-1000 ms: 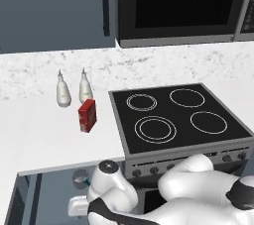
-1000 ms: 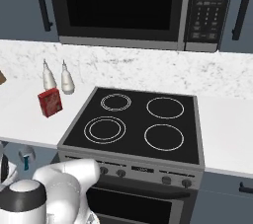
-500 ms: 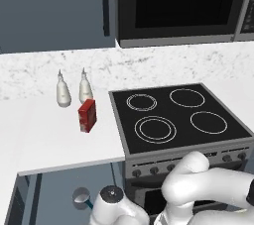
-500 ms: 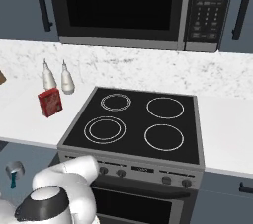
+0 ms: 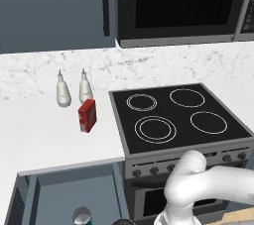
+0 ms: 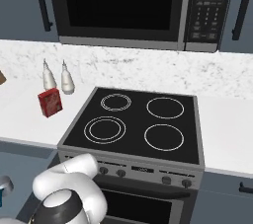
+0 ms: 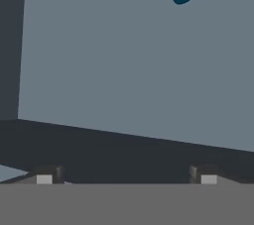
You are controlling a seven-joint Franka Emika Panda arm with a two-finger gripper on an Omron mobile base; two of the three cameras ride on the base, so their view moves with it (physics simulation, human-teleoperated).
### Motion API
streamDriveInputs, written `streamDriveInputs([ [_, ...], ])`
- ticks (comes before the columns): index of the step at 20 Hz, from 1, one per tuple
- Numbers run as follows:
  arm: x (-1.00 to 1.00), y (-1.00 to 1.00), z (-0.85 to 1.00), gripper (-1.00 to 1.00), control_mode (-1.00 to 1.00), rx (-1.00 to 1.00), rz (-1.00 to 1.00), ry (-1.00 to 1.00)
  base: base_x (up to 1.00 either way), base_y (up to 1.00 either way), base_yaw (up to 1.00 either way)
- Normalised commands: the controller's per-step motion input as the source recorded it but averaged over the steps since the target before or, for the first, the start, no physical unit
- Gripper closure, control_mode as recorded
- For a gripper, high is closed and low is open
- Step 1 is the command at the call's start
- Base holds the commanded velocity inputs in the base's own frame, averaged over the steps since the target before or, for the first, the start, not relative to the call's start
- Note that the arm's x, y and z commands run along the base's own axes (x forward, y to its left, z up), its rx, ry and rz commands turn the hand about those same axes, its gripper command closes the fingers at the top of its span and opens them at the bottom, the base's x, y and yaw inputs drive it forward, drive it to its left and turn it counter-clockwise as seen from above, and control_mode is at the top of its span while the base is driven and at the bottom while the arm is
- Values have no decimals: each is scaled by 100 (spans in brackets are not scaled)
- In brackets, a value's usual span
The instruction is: Pick the measuring cup from the drawer and place it on the counter.
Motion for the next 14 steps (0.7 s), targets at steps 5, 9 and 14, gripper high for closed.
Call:
streamDriveInputs([
  [5,20,-6,18,-100,-100,0,1,-13,0,0,0],
  [9,54,0,24,-100,-100,0,1,-7,0,0,0],
  [14,75,0,26,-100,-100,0,1,-3,0,0,0],
])
